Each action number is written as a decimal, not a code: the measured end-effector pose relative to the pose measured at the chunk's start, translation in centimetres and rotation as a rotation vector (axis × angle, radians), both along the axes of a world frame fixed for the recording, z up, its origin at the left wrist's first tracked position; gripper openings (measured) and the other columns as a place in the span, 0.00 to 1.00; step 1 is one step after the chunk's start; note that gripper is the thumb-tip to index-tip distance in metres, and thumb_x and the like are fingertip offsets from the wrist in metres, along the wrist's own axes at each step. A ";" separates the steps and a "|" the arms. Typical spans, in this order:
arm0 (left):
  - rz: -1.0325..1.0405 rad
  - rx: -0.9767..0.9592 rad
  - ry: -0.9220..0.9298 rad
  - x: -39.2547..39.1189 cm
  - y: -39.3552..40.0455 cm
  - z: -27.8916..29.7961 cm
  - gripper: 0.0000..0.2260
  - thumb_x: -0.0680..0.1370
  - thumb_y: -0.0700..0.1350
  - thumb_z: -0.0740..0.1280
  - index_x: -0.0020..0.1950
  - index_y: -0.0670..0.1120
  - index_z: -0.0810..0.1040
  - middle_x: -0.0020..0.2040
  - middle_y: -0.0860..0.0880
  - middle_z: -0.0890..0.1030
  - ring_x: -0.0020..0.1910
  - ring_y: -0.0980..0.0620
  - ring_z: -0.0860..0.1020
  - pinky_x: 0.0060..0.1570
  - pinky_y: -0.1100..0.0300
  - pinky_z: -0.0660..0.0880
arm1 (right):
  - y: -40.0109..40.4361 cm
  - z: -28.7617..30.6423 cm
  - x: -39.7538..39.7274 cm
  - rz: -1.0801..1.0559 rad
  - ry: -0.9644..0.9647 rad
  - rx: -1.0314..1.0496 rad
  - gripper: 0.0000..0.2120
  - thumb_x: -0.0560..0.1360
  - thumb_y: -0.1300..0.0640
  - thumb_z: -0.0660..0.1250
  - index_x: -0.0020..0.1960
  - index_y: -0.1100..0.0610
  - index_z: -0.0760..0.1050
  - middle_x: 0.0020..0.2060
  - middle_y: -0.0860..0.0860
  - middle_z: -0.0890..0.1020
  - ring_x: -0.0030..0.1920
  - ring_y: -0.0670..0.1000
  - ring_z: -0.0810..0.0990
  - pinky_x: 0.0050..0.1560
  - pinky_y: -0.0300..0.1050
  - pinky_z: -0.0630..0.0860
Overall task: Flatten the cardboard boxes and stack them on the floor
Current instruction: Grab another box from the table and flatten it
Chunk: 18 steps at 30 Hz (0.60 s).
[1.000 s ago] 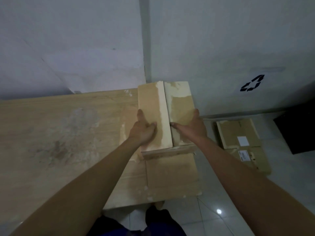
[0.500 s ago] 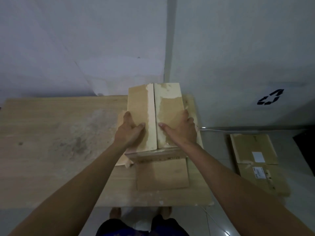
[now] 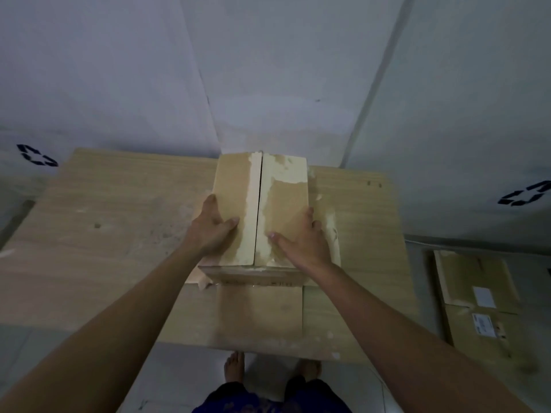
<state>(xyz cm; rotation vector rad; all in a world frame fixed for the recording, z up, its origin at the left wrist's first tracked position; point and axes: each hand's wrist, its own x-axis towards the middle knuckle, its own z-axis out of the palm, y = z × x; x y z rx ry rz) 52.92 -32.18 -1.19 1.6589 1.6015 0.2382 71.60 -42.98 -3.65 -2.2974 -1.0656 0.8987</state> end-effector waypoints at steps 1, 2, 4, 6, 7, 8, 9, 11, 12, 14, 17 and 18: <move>-0.003 -0.005 0.010 -0.6 0.4 -0.3 0.37 0.77 0.56 0.67 0.79 0.53 0.50 0.73 0.42 0.70 0.68 0.37 0.71 0.64 0.47 0.67 | 0.2 -0.2 -0.7 -0.004 0.010 -0.012 0.58 0.66 0.26 0.67 0.80 0.50 0.38 0.75 0.57 0.62 0.73 0.61 0.65 0.69 0.57 0.69; -0.013 -0.008 0.024 -1.1 0.8 -0.6 0.37 0.77 0.57 0.67 0.79 0.53 0.49 0.72 0.42 0.70 0.67 0.37 0.71 0.64 0.48 0.67 | 0.3 -0.3 -1.3 -0.009 0.023 -0.024 0.58 0.67 0.26 0.66 0.80 0.50 0.37 0.75 0.57 0.61 0.73 0.61 0.65 0.69 0.57 0.69; -0.056 -0.013 0.053 -1.6 1.2 -1.6 0.38 0.78 0.57 0.66 0.79 0.51 0.47 0.72 0.41 0.70 0.67 0.37 0.72 0.63 0.48 0.68 | 0.4 -0.6 -2.4 -0.030 0.036 -0.049 0.58 0.67 0.25 0.64 0.81 0.50 0.37 0.76 0.57 0.60 0.73 0.61 0.65 0.69 0.57 0.68; -0.100 0.026 0.073 -1.7 1.1 -2.7 0.39 0.78 0.58 0.66 0.79 0.50 0.46 0.71 0.41 0.70 0.65 0.37 0.73 0.61 0.48 0.70 | 0.5 -0.6 -3.5 -0.060 -0.003 -0.063 0.59 0.65 0.21 0.62 0.81 0.50 0.39 0.78 0.57 0.56 0.76 0.60 0.59 0.72 0.60 0.64; -0.107 0.058 0.087 -1.6 1.0 -3.2 0.39 0.77 0.58 0.66 0.79 0.51 0.46 0.71 0.41 0.71 0.64 0.37 0.74 0.60 0.48 0.71 | 0.7 -0.6 -4.1 -0.067 -0.044 -0.059 0.60 0.63 0.20 0.61 0.81 0.50 0.40 0.79 0.56 0.52 0.78 0.60 0.55 0.73 0.62 0.61; -0.104 0.085 0.103 -1.6 0.9 -3.6 0.39 0.77 0.58 0.66 0.79 0.53 0.46 0.70 0.40 0.72 0.63 0.37 0.75 0.59 0.47 0.72 | 0.9 -0.5 -4.6 -0.060 -0.090 -0.052 0.61 0.62 0.19 0.61 0.81 0.49 0.41 0.80 0.55 0.50 0.79 0.60 0.51 0.74 0.64 0.59; -0.098 0.100 0.118 -1.5 0.9 -4.0 0.39 0.76 0.59 0.66 0.79 0.54 0.45 0.69 0.40 0.72 0.62 0.37 0.76 0.58 0.47 0.73 | 1.2 -0.5 -5.0 -0.046 -0.137 -0.048 0.60 0.61 0.19 0.62 0.80 0.48 0.41 0.80 0.55 0.47 0.79 0.60 0.49 0.74 0.66 0.57; -0.094 0.097 0.133 -1.4 1.1 -4.3 0.40 0.76 0.59 0.66 0.79 0.55 0.44 0.68 0.39 0.72 0.62 0.37 0.76 0.58 0.45 0.74 | 1.8 -0.3 -5.7 -0.021 -0.187 -0.066 0.58 0.62 0.24 0.67 0.80 0.47 0.42 0.80 0.55 0.46 0.79 0.62 0.48 0.73 0.68 0.58; -0.095 0.086 0.135 -1.4 1.3 -4.4 0.40 0.76 0.59 0.66 0.79 0.55 0.44 0.68 0.39 0.72 0.61 0.36 0.76 0.58 0.45 0.74 | 2.1 0.0 -5.9 -0.023 -0.180 -0.085 0.57 0.63 0.28 0.69 0.80 0.47 0.43 0.80 0.55 0.46 0.79 0.62 0.48 0.72 0.68 0.59; -0.098 0.077 0.138 -1.4 1.8 -4.5 0.40 0.76 0.60 0.67 0.78 0.56 0.44 0.67 0.38 0.73 0.60 0.36 0.76 0.57 0.44 0.75 | 2.8 0.6 -6.0 -0.043 -0.133 -0.111 0.52 0.64 0.33 0.68 0.79 0.47 0.46 0.79 0.55 0.50 0.78 0.63 0.52 0.72 0.67 0.61; -0.114 0.078 0.156 -1.0 2.4 -4.3 0.39 0.75 0.58 0.69 0.77 0.53 0.49 0.70 0.37 0.69 0.63 0.34 0.73 0.59 0.42 0.73 | 3.0 3.3 -4.7 -0.115 -0.001 -0.015 0.39 0.67 0.41 0.67 0.75 0.49 0.60 0.67 0.52 0.71 0.65 0.58 0.73 0.60 0.54 0.73; -0.124 0.096 0.182 -0.8 2.5 -4.2 0.37 0.75 0.57 0.70 0.76 0.50 0.52 0.73 0.38 0.64 0.66 0.34 0.70 0.61 0.41 0.71 | 2.7 4.3 -3.7 -0.162 0.056 0.034 0.32 0.69 0.48 0.68 0.71 0.50 0.67 0.59 0.49 0.76 0.57 0.54 0.77 0.52 0.48 0.74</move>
